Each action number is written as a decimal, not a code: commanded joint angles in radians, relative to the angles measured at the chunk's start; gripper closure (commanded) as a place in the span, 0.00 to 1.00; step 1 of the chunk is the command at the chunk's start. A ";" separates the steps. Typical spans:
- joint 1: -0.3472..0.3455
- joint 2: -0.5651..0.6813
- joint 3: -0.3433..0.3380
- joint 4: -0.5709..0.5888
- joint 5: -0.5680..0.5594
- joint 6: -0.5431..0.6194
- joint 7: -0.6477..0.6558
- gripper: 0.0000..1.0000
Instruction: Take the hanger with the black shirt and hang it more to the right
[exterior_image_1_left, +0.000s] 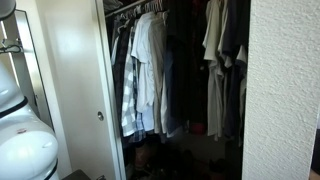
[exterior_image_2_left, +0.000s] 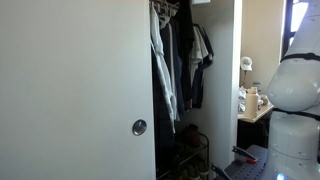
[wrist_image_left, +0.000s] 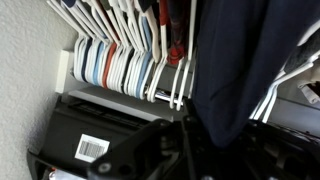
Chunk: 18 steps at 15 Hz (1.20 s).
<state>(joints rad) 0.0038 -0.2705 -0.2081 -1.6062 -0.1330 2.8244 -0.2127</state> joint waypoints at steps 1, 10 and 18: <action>-0.027 0.055 0.013 0.063 0.024 0.046 -0.004 0.97; -0.048 0.134 0.036 0.133 0.015 0.036 0.014 0.97; -0.066 0.128 0.047 0.110 0.003 0.035 0.020 0.97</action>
<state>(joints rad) -0.0335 -0.1525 -0.1779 -1.5058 -0.1328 2.8267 -0.2076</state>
